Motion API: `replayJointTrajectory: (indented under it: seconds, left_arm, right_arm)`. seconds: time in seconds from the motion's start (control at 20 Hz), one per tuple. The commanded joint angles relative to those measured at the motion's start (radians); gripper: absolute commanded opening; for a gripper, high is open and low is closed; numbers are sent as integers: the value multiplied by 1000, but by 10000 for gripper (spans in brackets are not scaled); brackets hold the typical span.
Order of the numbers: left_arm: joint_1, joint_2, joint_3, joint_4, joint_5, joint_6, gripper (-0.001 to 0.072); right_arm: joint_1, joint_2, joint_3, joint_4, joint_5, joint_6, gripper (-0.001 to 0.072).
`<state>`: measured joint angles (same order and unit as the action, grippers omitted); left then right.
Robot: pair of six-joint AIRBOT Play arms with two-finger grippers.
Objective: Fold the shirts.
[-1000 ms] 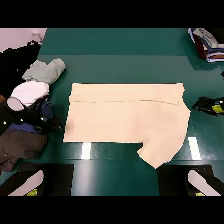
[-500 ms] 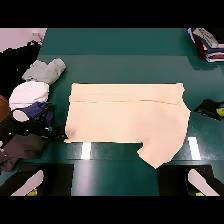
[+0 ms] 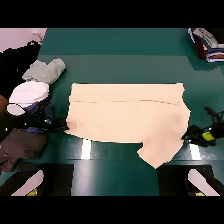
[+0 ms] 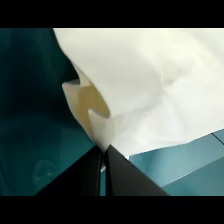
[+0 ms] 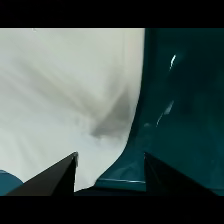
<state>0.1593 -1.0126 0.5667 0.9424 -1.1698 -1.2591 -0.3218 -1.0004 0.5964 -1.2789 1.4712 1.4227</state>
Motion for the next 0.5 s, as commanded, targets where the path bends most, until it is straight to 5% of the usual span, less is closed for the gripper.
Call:
replayJointTrajectory:
  seconds: [0.0, 0.1, 0.2, 0.25, 0.3, 0.45]
  left_arm:
    - [0, 1, 8, -8, 0, 3, 28]
    - [0, 1, 8, -7, -1, 3, 28]
    - [1, 1, 8, -5, 1, 12, 28]
    - [1, 1, 11, 2, 3, 30, 28]
    - [1, 2, 23, 26, -3, 29, 27]
    - [1, 59, 63, 108, -52, -6, 26]
  right_arm:
    - [79, 0, -100, 21, -34, -2, 446]
    - [140, 0, -110, 28, -66, 10, 413]
    - [183, 0, -109, 27, -88, 10, 282]
    - [198, 0, -109, 21, -93, 8, 202]
    - [211, 0, -109, 13, -85, -3, 32]
    - [246, 1, -75, -69, -6, -10, 15]
